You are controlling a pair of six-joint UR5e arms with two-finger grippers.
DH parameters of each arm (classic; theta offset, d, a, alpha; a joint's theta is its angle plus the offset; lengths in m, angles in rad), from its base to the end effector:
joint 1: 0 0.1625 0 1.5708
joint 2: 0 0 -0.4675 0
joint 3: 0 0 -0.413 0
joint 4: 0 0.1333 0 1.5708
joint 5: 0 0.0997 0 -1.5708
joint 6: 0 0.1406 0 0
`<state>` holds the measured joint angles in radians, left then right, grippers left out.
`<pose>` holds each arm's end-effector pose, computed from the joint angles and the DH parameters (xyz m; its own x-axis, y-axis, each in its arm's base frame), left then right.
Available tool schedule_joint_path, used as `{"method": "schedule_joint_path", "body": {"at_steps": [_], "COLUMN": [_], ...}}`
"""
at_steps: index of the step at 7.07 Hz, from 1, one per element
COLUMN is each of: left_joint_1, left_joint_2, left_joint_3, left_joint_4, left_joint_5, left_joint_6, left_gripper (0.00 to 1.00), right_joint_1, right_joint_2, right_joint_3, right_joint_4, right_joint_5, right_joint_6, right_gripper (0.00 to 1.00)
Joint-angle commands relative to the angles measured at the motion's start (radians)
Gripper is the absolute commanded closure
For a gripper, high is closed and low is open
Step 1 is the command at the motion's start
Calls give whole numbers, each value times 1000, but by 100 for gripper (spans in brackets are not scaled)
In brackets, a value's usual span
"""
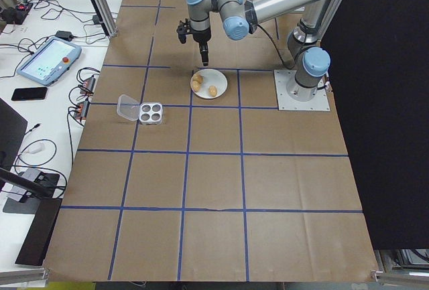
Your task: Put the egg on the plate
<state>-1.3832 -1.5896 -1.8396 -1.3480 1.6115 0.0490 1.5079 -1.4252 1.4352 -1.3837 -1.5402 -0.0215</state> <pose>-0.0330 -0.5103 0.3661 -0.9901 -0.1355 -0.0374 -0.1378 0.9882 0.0667 0.1027 -0.5586 0.4636 -0.9983 0.0478 -0.0342 0.0402 0.9800 0.1951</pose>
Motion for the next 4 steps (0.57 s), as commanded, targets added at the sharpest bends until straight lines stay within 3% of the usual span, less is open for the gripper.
{"method": "schedule_joint_path", "body": {"at_steps": [1, 4], "left_joint_1": [-77, -132], "left_joint_2": [56, 14], "left_joint_3": [31, 238], "left_joint_4": [-55, -248], "left_joint_5": [-4, -51], "left_joint_6": [-70, -151], "left_gripper": [0, 0], "right_joint_1": [0, 0], "right_joint_2": [0, 0], "right_joint_3": [-1, -1], "right_joint_4": [0, 0], "right_joint_5": [-1, 0], "right_joint_6": [0, 0], "right_gripper": [0, 0]}}
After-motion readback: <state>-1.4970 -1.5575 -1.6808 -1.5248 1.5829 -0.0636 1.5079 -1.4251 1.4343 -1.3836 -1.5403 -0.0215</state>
